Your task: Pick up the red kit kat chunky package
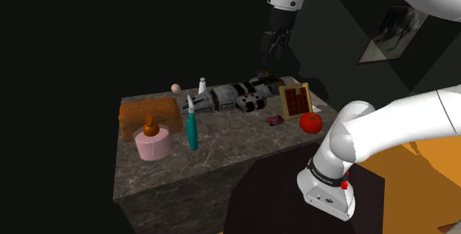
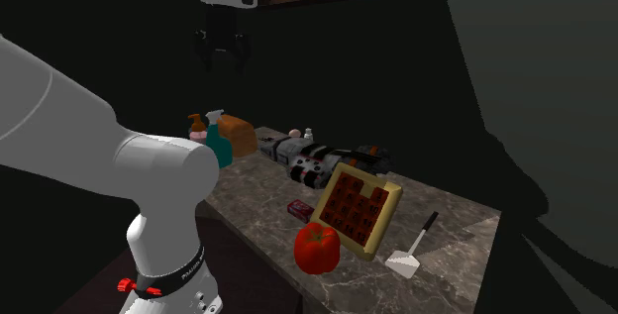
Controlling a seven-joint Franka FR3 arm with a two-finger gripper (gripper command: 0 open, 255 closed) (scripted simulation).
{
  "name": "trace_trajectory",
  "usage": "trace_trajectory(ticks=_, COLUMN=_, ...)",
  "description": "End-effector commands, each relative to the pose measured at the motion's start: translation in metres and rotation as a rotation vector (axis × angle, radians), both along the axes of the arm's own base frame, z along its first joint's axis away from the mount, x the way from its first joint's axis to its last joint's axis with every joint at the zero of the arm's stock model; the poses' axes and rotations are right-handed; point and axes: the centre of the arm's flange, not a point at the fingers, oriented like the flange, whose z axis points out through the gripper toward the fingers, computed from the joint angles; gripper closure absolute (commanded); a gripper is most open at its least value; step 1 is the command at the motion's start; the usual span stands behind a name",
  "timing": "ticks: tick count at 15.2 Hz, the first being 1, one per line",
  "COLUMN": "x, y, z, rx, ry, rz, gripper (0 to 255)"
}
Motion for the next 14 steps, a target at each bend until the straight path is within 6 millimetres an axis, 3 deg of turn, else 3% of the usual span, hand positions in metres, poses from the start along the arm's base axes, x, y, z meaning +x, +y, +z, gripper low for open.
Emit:
trace_trajectory(ticks=1, x=0.000, y=0.000, z=0.000, rx=0.000, ry=0.000, rz=0.000, gripper=0)
trace_trajectory(ticks=14, x=-0.037, y=-0.076, z=-0.146, rx=-0.027, ry=-0.017, rz=0.388, gripper=0)
